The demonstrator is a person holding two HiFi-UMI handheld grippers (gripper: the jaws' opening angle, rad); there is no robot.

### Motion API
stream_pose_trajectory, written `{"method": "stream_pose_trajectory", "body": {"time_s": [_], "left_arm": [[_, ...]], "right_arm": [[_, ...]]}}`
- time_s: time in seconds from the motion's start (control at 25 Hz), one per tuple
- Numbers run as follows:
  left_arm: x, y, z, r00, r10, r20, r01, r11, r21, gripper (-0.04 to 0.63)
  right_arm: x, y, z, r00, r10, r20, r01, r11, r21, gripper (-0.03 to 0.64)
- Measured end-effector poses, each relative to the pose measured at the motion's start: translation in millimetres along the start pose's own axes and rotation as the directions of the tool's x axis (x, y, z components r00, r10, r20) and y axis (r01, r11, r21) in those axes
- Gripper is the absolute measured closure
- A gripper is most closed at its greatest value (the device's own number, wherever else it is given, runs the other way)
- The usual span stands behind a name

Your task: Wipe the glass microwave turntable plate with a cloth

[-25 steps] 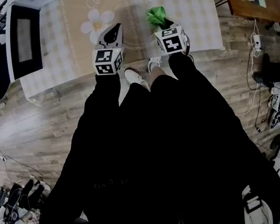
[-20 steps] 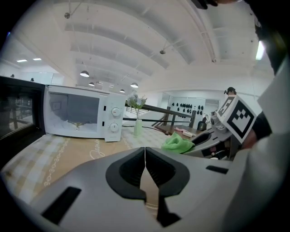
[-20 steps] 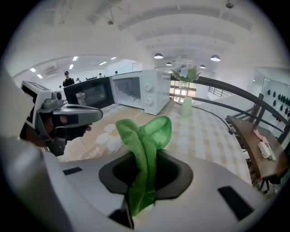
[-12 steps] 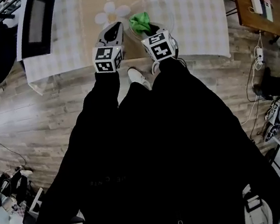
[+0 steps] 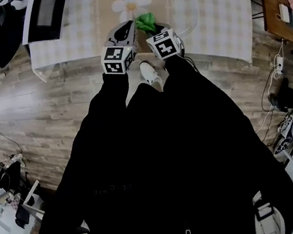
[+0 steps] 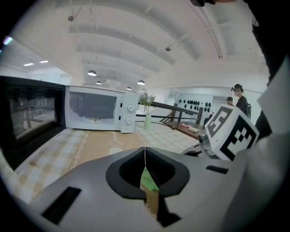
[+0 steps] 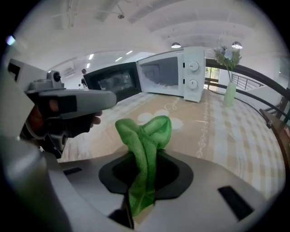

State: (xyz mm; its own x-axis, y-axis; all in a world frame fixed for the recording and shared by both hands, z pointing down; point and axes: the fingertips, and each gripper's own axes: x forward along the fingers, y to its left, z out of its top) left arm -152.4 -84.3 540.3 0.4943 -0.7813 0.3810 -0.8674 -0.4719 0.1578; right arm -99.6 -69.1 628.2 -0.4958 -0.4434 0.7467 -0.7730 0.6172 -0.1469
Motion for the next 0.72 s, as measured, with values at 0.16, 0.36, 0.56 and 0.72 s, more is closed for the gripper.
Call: {"method": "stream_pose_trajectory", "body": {"time_s": [0.16, 0.36, 0.56, 0.72], "left_arm": [[-2, -4, -8, 1.0, -0.003, -0.013, 0.003, 1.0, -0.003, 0.574], [2, -12, -14, 1.0, -0.015, -0.022, 0.014, 1.0, -0.014, 0.574], [9, -21, -18, 0.999, -0.033, -0.038, 0.032, 0.999, -0.011, 0.574], [12, -31, -14, 0.998, -0.055, -0.036, 0.055, 0.998, -0.006, 0.574]], "right_arm": [[14, -4, -21, 0.999, -0.01, -0.051, 0.01, 1.0, 0.011, 0.526], [18, -6, -27, 0.998, -0.022, -0.055, 0.022, 1.0, -0.009, 0.525], [15, -7, -34, 0.997, -0.039, -0.066, 0.036, 0.998, -0.046, 0.523], [7, -10, -39, 0.997, -0.047, -0.059, 0.046, 0.999, -0.013, 0.522]]}}
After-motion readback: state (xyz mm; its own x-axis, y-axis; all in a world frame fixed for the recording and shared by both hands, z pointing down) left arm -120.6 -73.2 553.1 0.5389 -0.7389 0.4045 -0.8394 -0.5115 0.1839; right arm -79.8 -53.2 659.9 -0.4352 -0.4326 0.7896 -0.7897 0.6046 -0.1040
